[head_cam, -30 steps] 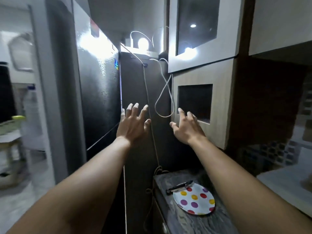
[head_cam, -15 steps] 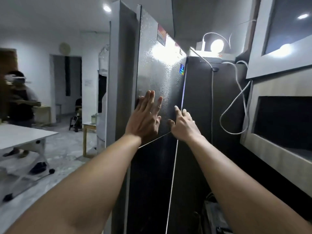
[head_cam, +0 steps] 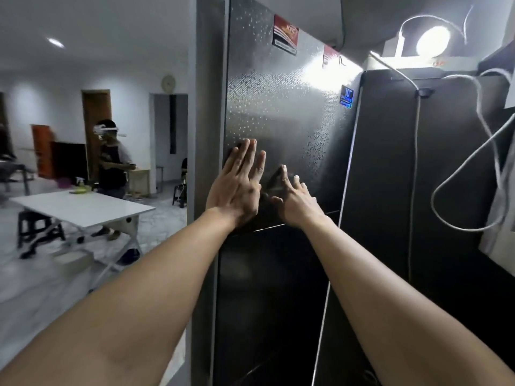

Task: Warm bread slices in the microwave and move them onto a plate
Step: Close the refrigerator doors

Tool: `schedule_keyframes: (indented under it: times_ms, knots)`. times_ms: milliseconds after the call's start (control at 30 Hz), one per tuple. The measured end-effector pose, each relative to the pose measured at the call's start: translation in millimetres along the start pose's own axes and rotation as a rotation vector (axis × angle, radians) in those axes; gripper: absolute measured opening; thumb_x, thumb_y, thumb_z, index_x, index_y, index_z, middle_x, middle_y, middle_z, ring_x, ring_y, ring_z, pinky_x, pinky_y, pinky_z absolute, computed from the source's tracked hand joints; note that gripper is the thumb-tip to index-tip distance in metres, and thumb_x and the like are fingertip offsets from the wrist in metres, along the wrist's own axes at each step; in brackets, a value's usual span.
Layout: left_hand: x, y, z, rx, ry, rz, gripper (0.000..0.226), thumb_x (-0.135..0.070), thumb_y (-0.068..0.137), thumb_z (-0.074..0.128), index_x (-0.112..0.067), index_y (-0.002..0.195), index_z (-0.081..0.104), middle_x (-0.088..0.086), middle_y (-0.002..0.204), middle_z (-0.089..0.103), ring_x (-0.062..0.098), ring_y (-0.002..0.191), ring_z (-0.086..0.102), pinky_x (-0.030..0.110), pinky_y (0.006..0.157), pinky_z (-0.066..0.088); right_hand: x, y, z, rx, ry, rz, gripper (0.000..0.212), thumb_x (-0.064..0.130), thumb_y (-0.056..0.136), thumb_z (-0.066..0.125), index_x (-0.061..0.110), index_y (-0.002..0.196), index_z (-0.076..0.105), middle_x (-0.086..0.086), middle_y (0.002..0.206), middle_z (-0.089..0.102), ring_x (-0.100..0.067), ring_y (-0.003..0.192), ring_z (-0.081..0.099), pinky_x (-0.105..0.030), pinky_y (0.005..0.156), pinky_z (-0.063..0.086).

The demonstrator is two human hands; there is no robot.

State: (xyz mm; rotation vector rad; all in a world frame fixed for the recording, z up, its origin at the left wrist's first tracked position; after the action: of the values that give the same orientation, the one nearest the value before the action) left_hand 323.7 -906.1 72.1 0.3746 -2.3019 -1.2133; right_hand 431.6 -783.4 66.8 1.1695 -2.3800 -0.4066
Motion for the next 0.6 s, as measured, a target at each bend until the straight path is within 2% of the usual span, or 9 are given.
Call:
schedule_keyframes:
  times_ms: [133,267,367,600]
  knots:
    - [22,3,24,-0.016,0.065,-0.035,0.073,-0.029,0.093,0.038,-0.005,0.156,0.011,0.024,0.162,-0.006,0.036,0.151,-0.011,0.047,0.123,-0.006,6,21,16,-0.030,0.008,-0.004,0.092,0.056,0.098,0.046,0.034,0.155,-0.022,-0.016,0.166,-0.003,-0.032,0.153,0.005,-0.063,0.116,0.018]
    - [44,8,51,-0.017,0.062,-0.051,0.075,-0.036,0.092,0.041,-0.012,0.157,0.013,0.023,0.162,-0.007,0.037,0.151,-0.010,0.051,0.122,-0.005,12,45,33,-0.076,-0.024,0.010,0.102,0.040,0.095,0.058,0.034,0.153,-0.026,-0.021,0.165,-0.011,-0.036,0.152,0.002,-0.063,0.117,0.015]
    - [64,11,73,-0.009,0.049,-0.045,0.077,-0.039,0.091,0.042,-0.016,0.158,0.011,0.023,0.162,-0.010,0.037,0.150,-0.013,0.052,0.121,-0.008,18,63,42,-0.099,-0.052,0.023,0.110,0.039,0.092,0.064,0.035,0.153,-0.027,-0.020,0.164,-0.017,-0.038,0.152,-0.005,-0.063,0.117,0.012]
    - [123,28,138,0.016,-0.018,-0.056,0.076,-0.043,0.095,0.038,-0.024,0.158,0.000,0.018,0.160,-0.024,0.035,0.148,-0.021,0.056,0.121,-0.004,34,118,67,-0.202,-0.218,0.054,0.094,0.047,0.097,0.051,0.031,0.155,-0.022,-0.020,0.163,-0.019,-0.039,0.152,-0.009,-0.065,0.117,0.008]
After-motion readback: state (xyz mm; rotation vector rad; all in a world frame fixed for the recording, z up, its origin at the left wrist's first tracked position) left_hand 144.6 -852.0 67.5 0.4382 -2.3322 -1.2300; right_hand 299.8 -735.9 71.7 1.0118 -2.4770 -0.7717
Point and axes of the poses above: each hand's wrist, its own y-axis towards the middle knuckle, its own z-axis out of the palm, x = y × z, the point moved 1 cm from there along y, towards the middle knuckle
